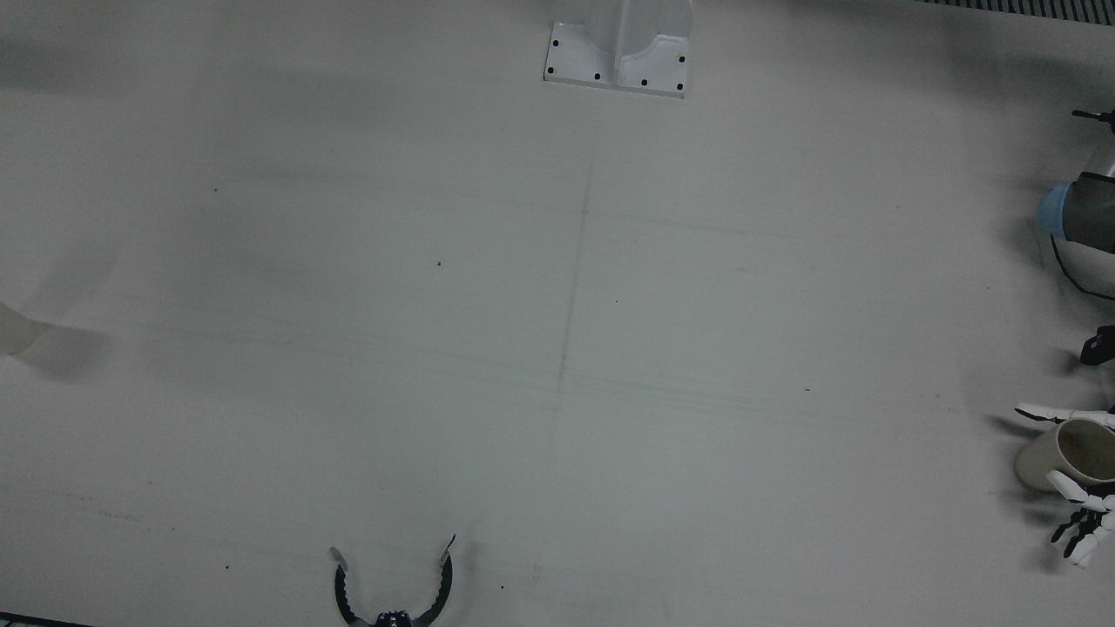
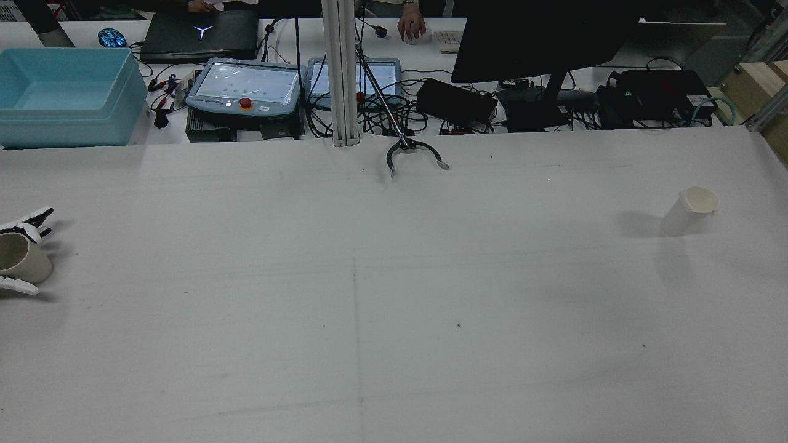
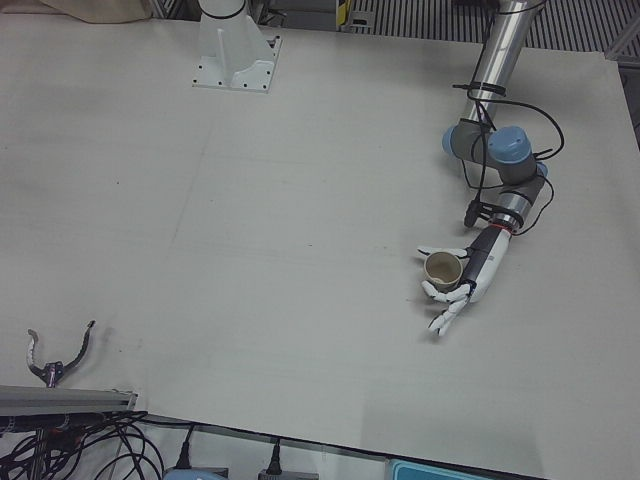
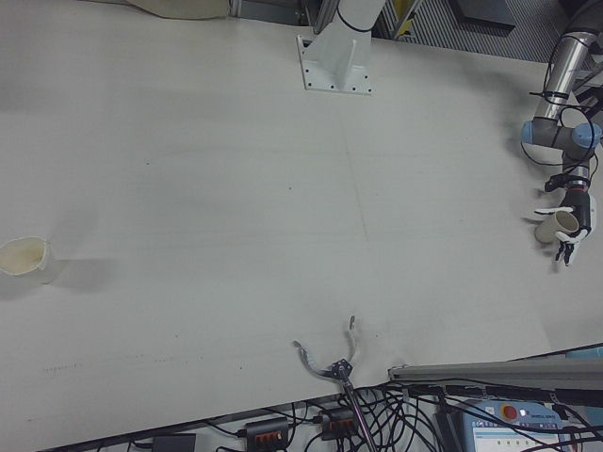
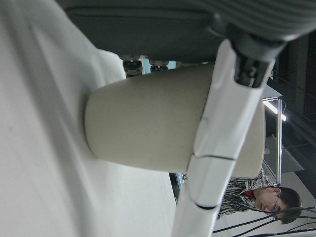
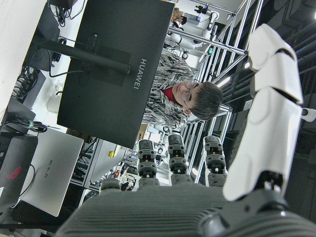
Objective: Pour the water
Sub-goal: 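Close the left hand around the beige paper cup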
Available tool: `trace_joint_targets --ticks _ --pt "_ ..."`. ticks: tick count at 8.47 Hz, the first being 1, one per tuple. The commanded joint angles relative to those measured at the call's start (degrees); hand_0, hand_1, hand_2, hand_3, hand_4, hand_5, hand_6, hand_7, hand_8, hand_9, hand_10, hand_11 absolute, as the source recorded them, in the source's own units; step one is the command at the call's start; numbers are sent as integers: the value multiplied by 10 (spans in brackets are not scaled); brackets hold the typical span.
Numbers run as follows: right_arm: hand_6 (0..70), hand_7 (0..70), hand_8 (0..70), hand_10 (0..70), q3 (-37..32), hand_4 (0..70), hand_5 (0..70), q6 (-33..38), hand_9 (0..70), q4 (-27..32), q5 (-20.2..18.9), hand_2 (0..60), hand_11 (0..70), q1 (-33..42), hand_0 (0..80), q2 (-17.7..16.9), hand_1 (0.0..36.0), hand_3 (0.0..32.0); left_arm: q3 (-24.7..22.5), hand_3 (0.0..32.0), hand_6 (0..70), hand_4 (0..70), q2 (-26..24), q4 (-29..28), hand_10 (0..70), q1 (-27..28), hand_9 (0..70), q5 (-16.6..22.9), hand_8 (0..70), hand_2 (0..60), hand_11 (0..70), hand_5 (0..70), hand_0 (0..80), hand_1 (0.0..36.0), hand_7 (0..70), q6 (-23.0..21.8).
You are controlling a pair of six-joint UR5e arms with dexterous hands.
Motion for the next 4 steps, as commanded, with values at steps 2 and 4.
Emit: trace_joint_targets --ticks 2,4 --pt "183 142 138 0 -2 138 78 0 158 0 0 179 0 0 518 0 200 0 -3 0 150 375 0 7 76 -1 34 0 105 0 149 700 800 360 85 -1" --pt "183 143 139 0 -5 134 78 1 160 0 0 176 0 0 517 0 199 0 -3 0 155 389 0 8 78 -1 39 -2 110 0 155 700 800 360 91 -2"
